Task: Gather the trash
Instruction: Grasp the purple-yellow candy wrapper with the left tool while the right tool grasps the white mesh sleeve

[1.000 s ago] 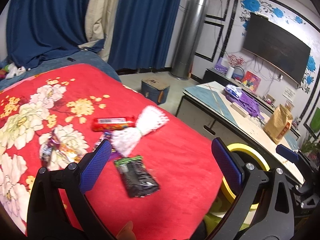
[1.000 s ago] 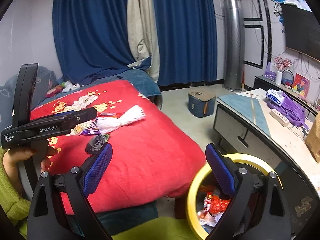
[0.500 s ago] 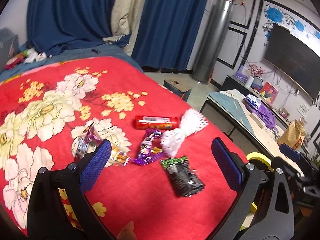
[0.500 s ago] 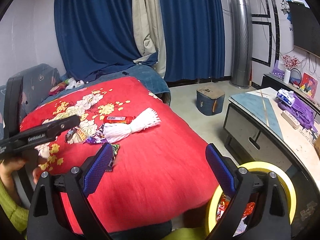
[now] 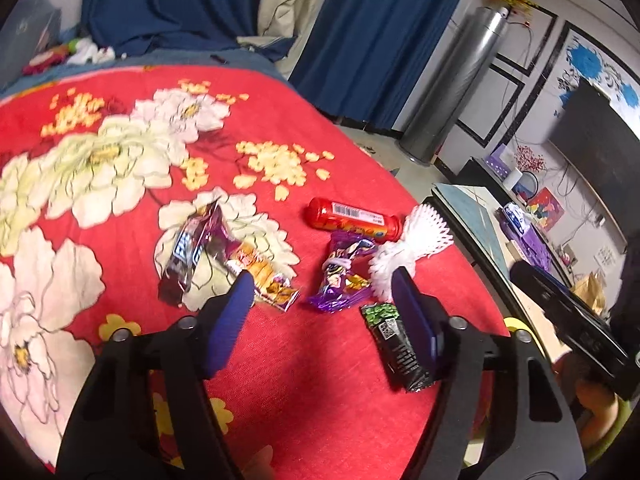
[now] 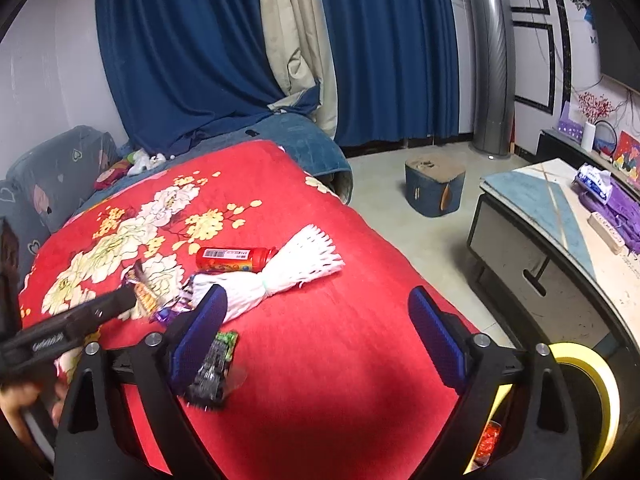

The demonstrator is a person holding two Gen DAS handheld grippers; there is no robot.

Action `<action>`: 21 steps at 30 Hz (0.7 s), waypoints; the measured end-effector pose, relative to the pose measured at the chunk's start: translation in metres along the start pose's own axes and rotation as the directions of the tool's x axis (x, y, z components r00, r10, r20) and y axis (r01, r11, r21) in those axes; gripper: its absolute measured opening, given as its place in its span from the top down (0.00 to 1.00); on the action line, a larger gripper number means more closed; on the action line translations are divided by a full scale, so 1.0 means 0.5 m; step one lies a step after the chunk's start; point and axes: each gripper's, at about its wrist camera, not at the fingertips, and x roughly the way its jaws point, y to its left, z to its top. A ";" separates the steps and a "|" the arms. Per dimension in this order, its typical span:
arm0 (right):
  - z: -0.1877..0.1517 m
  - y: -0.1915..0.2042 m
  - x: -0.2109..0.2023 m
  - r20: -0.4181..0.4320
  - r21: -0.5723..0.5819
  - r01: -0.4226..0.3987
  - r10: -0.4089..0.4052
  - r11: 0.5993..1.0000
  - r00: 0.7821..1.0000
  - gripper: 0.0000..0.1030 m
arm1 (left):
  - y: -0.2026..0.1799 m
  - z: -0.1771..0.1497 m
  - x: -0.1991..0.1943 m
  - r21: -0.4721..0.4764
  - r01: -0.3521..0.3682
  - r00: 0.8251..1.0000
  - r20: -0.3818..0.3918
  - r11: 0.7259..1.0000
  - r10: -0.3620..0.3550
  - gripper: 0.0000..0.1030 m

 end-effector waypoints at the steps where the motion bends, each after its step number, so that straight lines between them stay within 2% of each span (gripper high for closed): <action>1: 0.003 0.000 0.012 -0.010 0.006 -0.004 0.004 1.000 1.000 0.18 | 0.004 -0.001 0.003 -0.009 0.001 1.000 -0.005 1.000 -0.001 0.43; 7: 0.022 -0.001 0.071 -0.039 0.020 0.003 -0.002 1.000 0.999 0.18 | 0.023 -0.001 0.030 -0.064 0.004 0.999 -0.038 0.998 -0.007 0.50; 11: 0.031 -0.004 0.103 -0.056 0.032 0.001 0.001 0.999 0.998 0.19 | 0.030 0.001 0.049 -0.104 0.000 0.998 -0.056 0.995 -0.005 0.50; 21: 0.040 -0.022 0.183 -0.118 0.116 -0.009 0.022 0.993 0.993 0.29 | 0.038 0.004 0.084 -0.162 0.003 0.996 -0.089 0.987 -0.017 0.53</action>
